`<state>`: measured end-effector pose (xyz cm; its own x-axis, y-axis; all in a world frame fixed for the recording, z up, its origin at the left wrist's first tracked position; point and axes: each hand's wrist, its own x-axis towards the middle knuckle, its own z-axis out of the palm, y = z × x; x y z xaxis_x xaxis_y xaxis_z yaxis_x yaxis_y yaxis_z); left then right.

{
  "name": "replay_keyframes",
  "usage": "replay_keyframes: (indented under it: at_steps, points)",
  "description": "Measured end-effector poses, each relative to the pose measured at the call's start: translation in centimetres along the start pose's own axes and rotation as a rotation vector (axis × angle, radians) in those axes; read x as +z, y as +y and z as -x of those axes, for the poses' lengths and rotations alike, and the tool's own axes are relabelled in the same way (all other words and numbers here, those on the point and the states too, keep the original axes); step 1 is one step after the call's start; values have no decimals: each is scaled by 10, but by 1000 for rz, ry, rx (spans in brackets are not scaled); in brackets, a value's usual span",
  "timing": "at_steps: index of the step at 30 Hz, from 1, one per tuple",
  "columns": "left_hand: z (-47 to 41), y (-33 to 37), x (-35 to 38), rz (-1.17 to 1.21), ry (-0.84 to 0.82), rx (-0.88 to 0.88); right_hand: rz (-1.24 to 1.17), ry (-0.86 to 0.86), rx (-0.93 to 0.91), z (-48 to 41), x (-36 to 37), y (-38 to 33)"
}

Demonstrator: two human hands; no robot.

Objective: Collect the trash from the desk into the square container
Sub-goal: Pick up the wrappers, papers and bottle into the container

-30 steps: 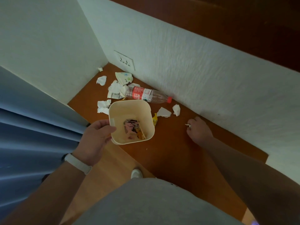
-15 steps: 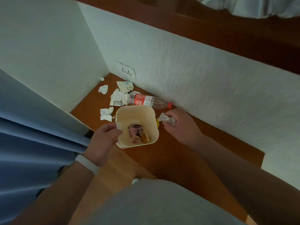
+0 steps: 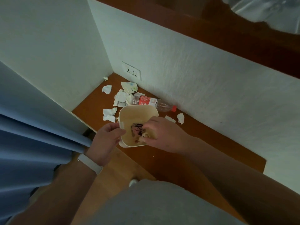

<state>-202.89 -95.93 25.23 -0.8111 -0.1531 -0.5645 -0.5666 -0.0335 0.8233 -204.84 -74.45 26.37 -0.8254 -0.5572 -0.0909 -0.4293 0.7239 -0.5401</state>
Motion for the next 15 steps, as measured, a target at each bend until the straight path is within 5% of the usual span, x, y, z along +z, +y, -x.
replay_keyframes:
  at_steps: [7, 15]
  points:
    - [-8, -1, -9, 54, 52, -23, -48, 131, 175, -4, 11, 65]
    - [-7, -8, -18, 80, 124, -41, 257, -84, 450, -6, 55, 166]
